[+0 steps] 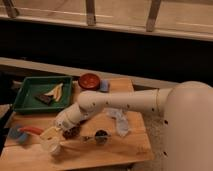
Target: Place pepper in paper cup
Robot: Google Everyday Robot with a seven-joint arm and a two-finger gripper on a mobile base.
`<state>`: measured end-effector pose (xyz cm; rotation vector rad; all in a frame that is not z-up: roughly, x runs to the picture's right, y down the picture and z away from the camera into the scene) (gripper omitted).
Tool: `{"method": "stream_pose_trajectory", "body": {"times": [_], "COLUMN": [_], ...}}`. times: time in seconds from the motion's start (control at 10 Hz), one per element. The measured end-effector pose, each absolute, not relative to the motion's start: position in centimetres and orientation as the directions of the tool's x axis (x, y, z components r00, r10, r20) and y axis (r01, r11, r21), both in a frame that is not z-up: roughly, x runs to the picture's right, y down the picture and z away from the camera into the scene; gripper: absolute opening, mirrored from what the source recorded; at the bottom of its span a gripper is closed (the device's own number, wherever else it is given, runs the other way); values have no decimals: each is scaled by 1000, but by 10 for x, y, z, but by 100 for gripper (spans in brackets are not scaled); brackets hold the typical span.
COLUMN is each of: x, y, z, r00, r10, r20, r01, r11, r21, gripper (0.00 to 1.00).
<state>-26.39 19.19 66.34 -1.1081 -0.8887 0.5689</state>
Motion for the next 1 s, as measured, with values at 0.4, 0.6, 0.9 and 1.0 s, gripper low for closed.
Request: {"method": "stream_pose_trajectory", "body": {"times": [0.4,0.6,0.9,1.0], "x": [-284,-286,-282,-279], "y": [216,219,218,218], "z": [678,677,675,674], "r00": [555,556,553,551], "r10": [772,772,775,776], "r20": [311,309,307,306], "r01": [78,83,68,61], "r11": [323,319,325,329], "r21": [-943,-944,-943,-942], "gripper": [28,30,48,53]}}
